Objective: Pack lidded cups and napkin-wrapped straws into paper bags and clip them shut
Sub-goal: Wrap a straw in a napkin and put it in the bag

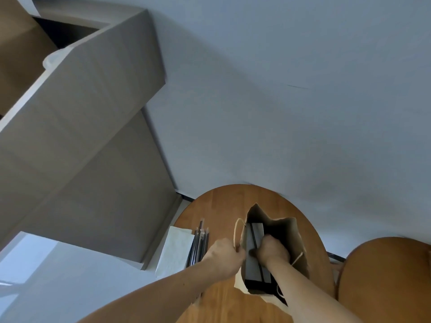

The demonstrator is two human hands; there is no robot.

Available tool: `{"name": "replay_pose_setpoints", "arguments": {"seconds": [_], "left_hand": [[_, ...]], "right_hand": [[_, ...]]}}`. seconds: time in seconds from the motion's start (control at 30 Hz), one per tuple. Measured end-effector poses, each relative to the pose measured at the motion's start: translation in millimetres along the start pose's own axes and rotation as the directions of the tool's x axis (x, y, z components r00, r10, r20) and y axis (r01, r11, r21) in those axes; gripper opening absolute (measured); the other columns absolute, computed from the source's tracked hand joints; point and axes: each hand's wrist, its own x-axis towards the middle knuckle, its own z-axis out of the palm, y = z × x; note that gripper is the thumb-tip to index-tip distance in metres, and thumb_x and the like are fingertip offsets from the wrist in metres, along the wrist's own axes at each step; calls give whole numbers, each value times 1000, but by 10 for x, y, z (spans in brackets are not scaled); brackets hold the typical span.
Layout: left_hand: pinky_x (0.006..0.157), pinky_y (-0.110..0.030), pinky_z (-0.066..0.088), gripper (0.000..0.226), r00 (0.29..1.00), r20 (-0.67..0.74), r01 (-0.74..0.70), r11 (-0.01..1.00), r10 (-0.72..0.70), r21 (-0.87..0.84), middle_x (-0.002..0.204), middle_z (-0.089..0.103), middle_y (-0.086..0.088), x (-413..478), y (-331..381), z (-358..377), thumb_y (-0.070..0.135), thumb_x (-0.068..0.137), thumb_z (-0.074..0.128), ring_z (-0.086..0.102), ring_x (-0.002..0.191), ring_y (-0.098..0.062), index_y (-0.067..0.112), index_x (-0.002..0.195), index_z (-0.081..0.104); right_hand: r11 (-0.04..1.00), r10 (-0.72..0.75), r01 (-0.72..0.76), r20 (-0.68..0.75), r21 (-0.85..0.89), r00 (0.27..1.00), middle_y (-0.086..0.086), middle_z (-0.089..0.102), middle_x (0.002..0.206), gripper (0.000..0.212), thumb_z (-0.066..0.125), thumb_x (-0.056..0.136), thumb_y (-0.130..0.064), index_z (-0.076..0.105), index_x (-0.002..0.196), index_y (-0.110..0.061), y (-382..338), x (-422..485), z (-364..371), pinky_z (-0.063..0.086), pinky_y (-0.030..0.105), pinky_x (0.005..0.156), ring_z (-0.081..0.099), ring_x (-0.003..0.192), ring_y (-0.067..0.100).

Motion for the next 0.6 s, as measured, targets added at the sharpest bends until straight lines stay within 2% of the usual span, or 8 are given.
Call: {"name": "replay_pose_setpoints", "arguments": {"seconds": [0.07,0.17,0.27,0.33,0.37,0.43,0.5,0.6], "left_hand": [[76,-42,61,29,999,9,-32,999,32,39,87,68,-11,16,25,-2,37,94,50,69,77,-23,13,100,66],[80,-45,60,26,994,38,-101,990,98,94,90,68,-11,28,105,0,36,91,50,67,78,-24,17,103,63],[79,-41,60,23,986,73,-155,980,147,122,86,66,-5,46,154,-2,36,93,50,65,77,-22,19,104,61],[70,-37,56,23,981,91,-181,975,170,129,80,62,-3,51,159,-13,36,94,49,60,71,-19,17,100,61],[66,-34,53,24,980,98,-187,973,175,138,78,61,-2,51,161,-21,37,94,50,57,68,-17,16,99,61],[64,-31,51,26,978,111,-190,970,174,153,79,61,-3,56,171,-26,39,92,53,57,68,-16,17,103,62],[73,-35,56,33,977,145,-176,974,155,145,90,66,-6,49,177,-8,41,88,57,63,76,-19,19,112,61],[86,-30,52,61,970,196,-174,970,140,170,130,60,-4,36,209,50,45,84,58,60,111,-21,23,140,46]], "right_hand": [[999,-48,48,-57,-13,997,-10,59,82,15,66,89,-30,51,87,-25,-63,-89,-73,51,28,70,59,74,10],[986,-147,138,-99,-88,984,0,63,98,10,59,92,-21,53,99,-21,-176,-268,-263,52,30,78,63,91,19],[947,-266,258,-20,-190,964,2,65,99,9,55,93,-19,61,99,-19,-283,-521,-563,50,29,70,63,88,20],[919,-326,319,7,-230,945,0,64,91,10,54,94,-26,60,88,-21,-316,-690,-829,47,28,59,64,81,19],[917,-345,333,-19,-219,938,-1,66,92,14,52,95,-31,61,90,-21,-305,-761,-977,48,30,60,65,83,19],[930,-363,347,-144,-123,921,-2,67,107,28,51,96,-37,63,112,-18,-217,-828,-1247,54,34,77,65,99,22],[940,-314,337,-259,48,913,-3,62,125,42,52,96,-41,56,132,-19,-72,-838,-1418,48,30,91,59,116,20],[933,-195,265,-277,242,941,1,48,147,59,47,98,-51,41,146,-17,151,-817,-1401,40,32,101,48,131,21]]}}
